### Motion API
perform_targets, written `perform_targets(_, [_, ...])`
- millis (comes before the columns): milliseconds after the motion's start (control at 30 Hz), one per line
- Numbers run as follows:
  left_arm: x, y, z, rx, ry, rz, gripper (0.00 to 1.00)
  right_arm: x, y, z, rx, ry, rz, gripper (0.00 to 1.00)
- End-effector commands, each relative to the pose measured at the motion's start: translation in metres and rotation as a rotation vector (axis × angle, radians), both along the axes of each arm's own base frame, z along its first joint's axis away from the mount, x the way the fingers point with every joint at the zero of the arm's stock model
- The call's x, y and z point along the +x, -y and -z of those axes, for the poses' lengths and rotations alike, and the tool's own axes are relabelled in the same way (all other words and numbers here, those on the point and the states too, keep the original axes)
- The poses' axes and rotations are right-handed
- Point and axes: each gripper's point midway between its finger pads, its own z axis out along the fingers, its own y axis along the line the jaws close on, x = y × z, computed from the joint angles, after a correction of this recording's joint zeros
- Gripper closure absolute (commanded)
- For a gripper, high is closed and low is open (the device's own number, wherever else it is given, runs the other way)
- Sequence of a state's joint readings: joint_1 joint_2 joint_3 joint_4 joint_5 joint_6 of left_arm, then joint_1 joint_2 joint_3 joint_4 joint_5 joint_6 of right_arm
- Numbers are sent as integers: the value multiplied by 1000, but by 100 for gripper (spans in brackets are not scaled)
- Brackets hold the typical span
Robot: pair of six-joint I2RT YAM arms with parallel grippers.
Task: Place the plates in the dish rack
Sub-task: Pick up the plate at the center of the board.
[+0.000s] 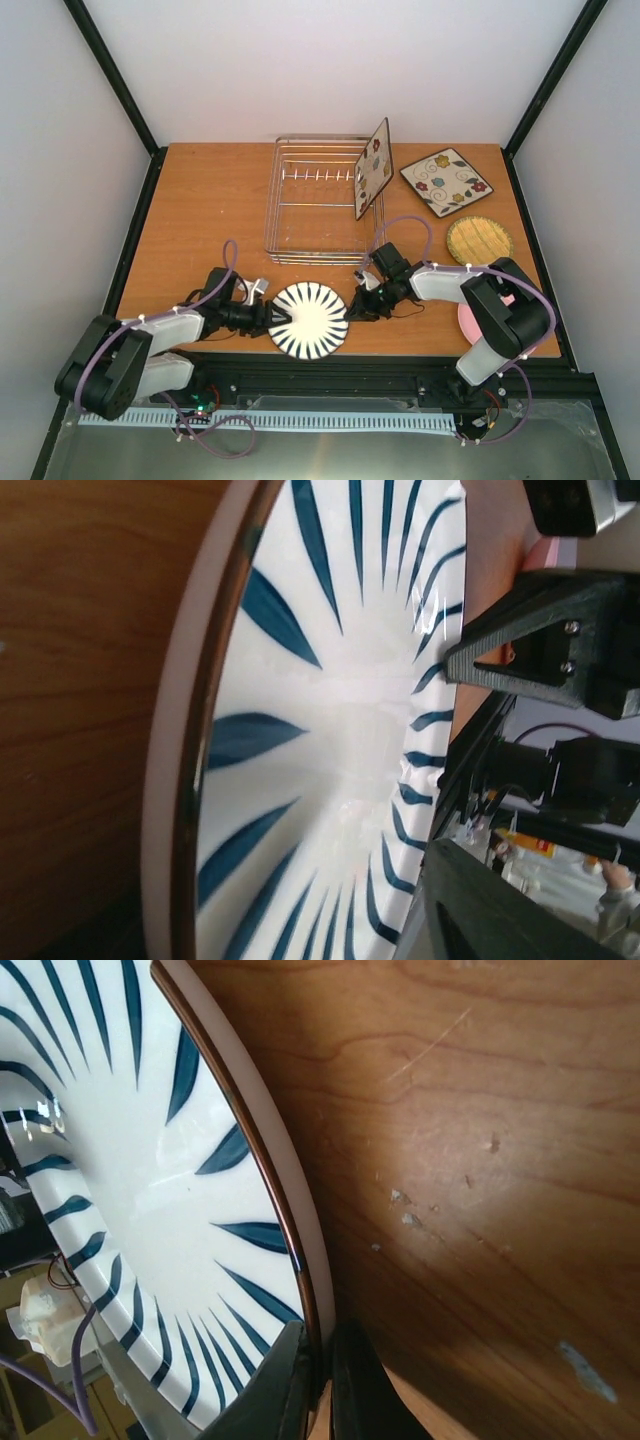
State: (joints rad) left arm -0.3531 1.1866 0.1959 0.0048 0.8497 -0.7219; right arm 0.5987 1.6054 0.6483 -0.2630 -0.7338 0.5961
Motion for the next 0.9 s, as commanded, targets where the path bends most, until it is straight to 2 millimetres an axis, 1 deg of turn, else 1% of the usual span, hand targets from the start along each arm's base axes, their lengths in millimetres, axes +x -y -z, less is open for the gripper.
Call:
perform_targets(0, [-26, -10, 44, 167, -115, 16, 49, -2, -7, 0, 12, -48, 2, 97])
perform_targets(33, [-26, -9, 45, 175, -119, 25, 53, -3, -7, 0, 12, -48, 0, 97])
perform_targets(67, [-26, -8, 46, 182, -124, 30, 60, -2, -7, -1, 11, -44, -3, 97])
perform_targets(133, [-26, -9, 49, 198, -134, 30, 68, -1, -7, -3, 8, -37, -9, 97])
perform_targets(200, [-27, -11, 48, 207, -135, 26, 76, -1, -7, -7, 7, -25, -16, 97])
perform_targets(267, [-25, -12, 45, 212, -122, 24, 87, -1, -7, -10, 12, -14, -26, 97])
perform_targets(367, [-25, -12, 39, 212, -103, 29, 96, -4, -7, -19, 37, 8, -46, 97])
perform_targets(400, [-25, -13, 37, 214, -98, 31, 97, -5, -7, -21, 45, 14, -55, 95])
perform_targets(467, [-25, -12, 31, 210, -85, 40, 99, -6, -7, -26, 53, 29, -70, 88])
perform_targets(567, [-35, -17, 27, 222, -103, 41, 99, -9, -3, -32, 46, 44, -89, 81])
perform_targets(667, [-40, -23, 19, 242, -107, 23, 99, -10, -2, -39, 47, 57, -97, 68])
perform_targets(733, [-39, -24, 9, 237, -88, 11, 99, -11, 0, -45, 49, 69, -98, 59])
perform_targets(867, [-35, -14, -22, 151, -51, 8, 99, -13, 3, -68, 94, 104, -99, 51])
